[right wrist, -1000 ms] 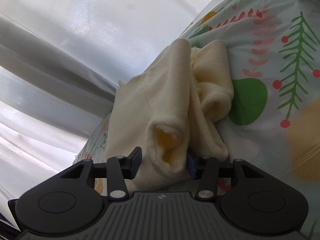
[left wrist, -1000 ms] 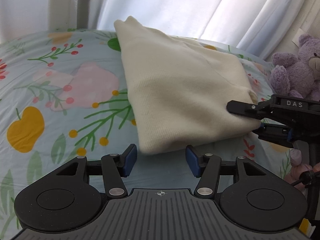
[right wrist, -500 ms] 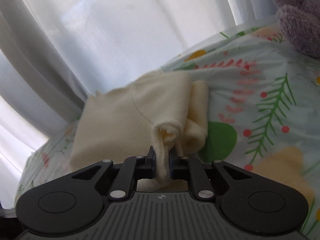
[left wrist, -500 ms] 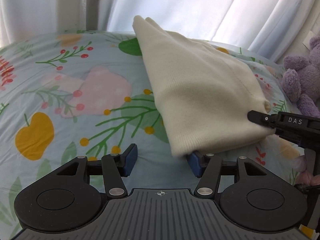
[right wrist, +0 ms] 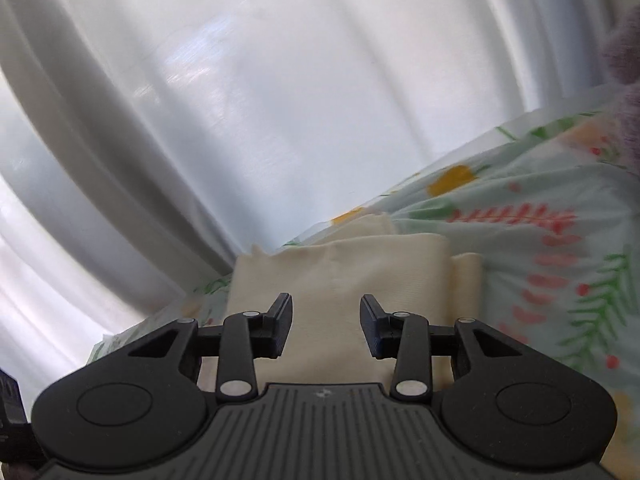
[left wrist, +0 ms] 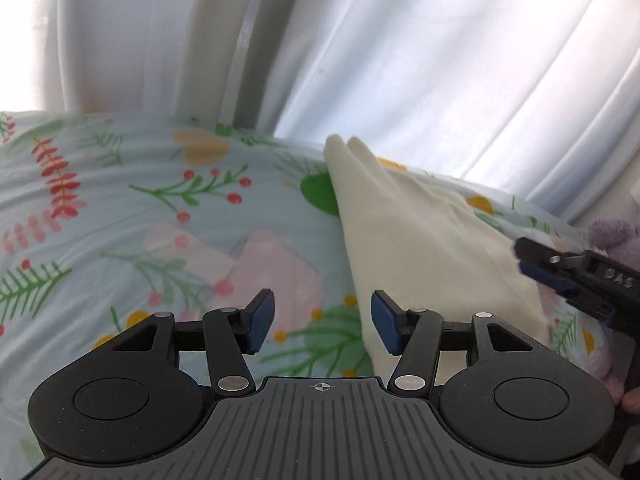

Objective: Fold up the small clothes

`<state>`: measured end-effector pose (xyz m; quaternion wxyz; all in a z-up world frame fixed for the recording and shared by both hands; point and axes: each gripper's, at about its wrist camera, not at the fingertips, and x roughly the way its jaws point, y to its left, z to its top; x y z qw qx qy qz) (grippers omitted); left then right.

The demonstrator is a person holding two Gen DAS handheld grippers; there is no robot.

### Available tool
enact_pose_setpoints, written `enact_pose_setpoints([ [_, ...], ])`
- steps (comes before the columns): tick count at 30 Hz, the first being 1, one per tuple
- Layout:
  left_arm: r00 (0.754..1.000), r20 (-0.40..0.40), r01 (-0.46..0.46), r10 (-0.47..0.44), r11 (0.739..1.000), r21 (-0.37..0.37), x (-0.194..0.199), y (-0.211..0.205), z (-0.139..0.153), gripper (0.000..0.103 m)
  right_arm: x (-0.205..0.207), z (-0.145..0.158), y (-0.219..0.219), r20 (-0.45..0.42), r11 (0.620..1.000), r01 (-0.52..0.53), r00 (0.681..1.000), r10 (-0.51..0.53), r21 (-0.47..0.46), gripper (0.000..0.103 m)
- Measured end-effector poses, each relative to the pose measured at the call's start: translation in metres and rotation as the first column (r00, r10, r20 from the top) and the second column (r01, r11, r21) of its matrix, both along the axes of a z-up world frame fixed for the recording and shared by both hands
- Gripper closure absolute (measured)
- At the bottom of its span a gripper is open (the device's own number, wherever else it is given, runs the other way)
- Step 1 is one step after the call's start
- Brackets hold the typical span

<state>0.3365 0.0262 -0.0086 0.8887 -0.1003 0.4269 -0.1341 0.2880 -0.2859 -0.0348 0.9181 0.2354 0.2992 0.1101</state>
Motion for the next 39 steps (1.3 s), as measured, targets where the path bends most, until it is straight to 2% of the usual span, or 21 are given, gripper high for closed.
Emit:
enact_pose_setpoints([
  [3,0.996,0.014,-0.083,0.083,0.995,0.054,0.025,-0.017,-0.005,0.044,0.06,-0.006,0.043,-0.033,0.992,-0.075,0.997,0.072,-0.099,0.07],
  [5,0.993,-0.018,-0.117,0.117,0.992,0.046,0.038,-0.021,-0.011,0.045,0.092,-0.014,0.057,-0.062,0.982,-0.099,0.994,0.09,-0.161,0.075],
  [7,0.993,-0.043,-0.105,0.106,0.994,0.02,0.047,-0.023,-0.018,0.044,0.112,-0.028,0.062,-0.101,0.965,-0.104,0.992,0.082,-0.241,0.076],
  [8,0.994,-0.045,-0.097,0.098,0.995,0.018,0.049,-0.025,-0.019,0.044,0.115,-0.037,0.06,-0.098,0.947,-0.079,0.994,0.051,-0.31,0.084],
  [10,0.997,-0.028,-0.069,0.069,0.997,0.021,0.055,-0.033,-0.02,0.044,0.11,-0.046,0.049,-0.027,0.932,-0.008,1.0,-0.002,-0.363,0.098],
  [11,0.998,-0.014,-0.062,0.063,0.998,0.02,0.058,-0.037,-0.02,0.044,0.107,-0.049,0.037,-0.015,0.939,0.05,0.998,-0.059,-0.339,0.101],
  [13,0.998,0.0,-0.058,0.058,0.998,0.015,0.065,-0.046,-0.021,0.043,0.1,-0.053,0.018,0.006,0.95,0.142,0.989,-0.146,-0.278,0.103],
  [17,0.999,0.033,-0.042,0.042,0.999,-0.001,0.075,-0.063,-0.029,0.037,0.092,-0.051,0.013,0.037,0.936,0.22,0.975,-0.218,-0.275,0.103],
  [21,1.0,0.021,-0.014,0.014,1.0,-0.003,0.072,-0.063,-0.037,0.036,0.078,-0.044,0.006,0.026,0.954,0.197,0.98,-0.196,-0.226,0.103],
  [25,1.0,0.028,0.008,-0.006,0.999,-0.041,0.051,-0.052,-0.03,0.038,0.023,-0.035,0.006,0.053,0.977,0.103,0.994,-0.095,-0.185,0.097],
  [27,0.999,0.014,0.039,-0.038,0.998,-0.053,0.046,-0.055,-0.035,0.038,-0.005,-0.036,0.006,0.057,0.976,0.067,0.997,-0.056,-0.207,0.097],
  [29,0.998,0.007,0.056,-0.055,0.997,-0.05,0.043,-0.061,-0.047,0.032,-0.022,-0.046,0.0,0.075,0.973,0.062,0.996,-0.046,-0.223,0.098],
  [31,0.999,-0.014,0.042,-0.044,0.996,-0.082,0.043,-0.06,-0.052,0.028,-0.032,-0.048,-0.005,0.104,0.964,0.072,0.993,-0.047,-0.257,0.102],
  [33,0.998,-0.031,0.048,-0.051,0.994,-0.098,0.043,-0.055,-0.05,0.028,-0.035,-0.042,-0.01,0.087,0.949,0.095,0.994,-0.072,-0.3,0.102],
  [34,0.998,-0.037,0.055,-0.059,0.993,-0.105,0.043,-0.051,-0.048,0.028,-0.037,-0.038,-0.014,0.078,0.953,0.083,0.995,-0.063,-0.292,0.102],
  [36,0.996,-0.052,0.069,-0.076,0.99,-0.125,0.044,-0.039,-0.043,0.028,-0.04,-0.03,-0.025,0.048,0.937,0.136,0.991,-0.128,-0.321,0.096],
  [37,0.994,-0.067,0.079,-0.09,0.984,-0.159,0.046,-0.032,-0.042,0.03,-0.042,-0.027,-0.032,0.032,0.93,0.154,0.988,-0.152,-0.334,0.078],
  [38,0.991,-0.086,0.083,-0.103,0.976,-0.203,0.048,-0.025,-0.043,0.032,-0.043,-0.026,-0.041,0.014,0.936,0.159,0.987,-0.163,-0.314,0.04],
  [39,0.988,-0.107,0.087,-0.115,0.966,-0.243,0.051,-0.018,-0.044,0.032,-0.044,-0.025,-0.057,-0.01,0.956,0.161,0.986,-0.169,-0.245,0.025],
])
